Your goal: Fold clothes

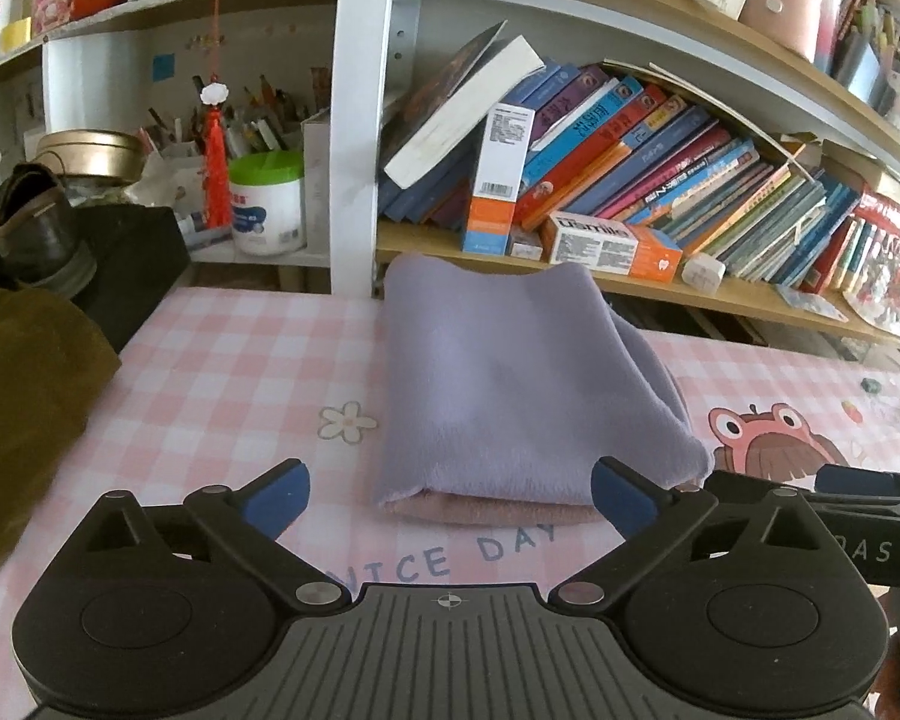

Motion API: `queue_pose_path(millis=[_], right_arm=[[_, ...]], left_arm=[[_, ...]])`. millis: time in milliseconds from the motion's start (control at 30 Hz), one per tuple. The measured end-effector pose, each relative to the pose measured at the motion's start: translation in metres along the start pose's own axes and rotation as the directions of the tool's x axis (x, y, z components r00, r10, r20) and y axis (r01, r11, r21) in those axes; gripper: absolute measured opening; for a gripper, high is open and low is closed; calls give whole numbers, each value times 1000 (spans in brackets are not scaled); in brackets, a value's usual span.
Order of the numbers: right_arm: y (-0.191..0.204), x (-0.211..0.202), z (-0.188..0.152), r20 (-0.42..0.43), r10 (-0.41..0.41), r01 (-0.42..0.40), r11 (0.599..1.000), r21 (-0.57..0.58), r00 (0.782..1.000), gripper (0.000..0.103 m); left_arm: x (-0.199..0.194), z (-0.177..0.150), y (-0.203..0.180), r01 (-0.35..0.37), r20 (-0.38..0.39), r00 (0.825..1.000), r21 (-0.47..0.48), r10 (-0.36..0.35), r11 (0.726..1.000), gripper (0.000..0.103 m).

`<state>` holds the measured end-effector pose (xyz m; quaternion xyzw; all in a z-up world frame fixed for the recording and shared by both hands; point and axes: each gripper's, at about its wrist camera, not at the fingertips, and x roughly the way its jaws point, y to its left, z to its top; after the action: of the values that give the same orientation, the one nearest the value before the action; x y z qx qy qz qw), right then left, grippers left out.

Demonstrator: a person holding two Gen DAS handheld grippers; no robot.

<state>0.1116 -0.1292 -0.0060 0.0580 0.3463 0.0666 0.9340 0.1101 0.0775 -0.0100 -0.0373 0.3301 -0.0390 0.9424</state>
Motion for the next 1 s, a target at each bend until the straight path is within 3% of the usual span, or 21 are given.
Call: queue_pose_path(millis=[500,1000], right_arm=[[1,-9,-8,-33,-6,6,1000,1,999,103],[0,-13,-20,-67,-39,39,999,-3,997,103]], left_arm=[[-7,-7,-6,-74,-24,997,3,75,997,103],[-4,-24,-9,-83,-92,992,0,82,997,103]])
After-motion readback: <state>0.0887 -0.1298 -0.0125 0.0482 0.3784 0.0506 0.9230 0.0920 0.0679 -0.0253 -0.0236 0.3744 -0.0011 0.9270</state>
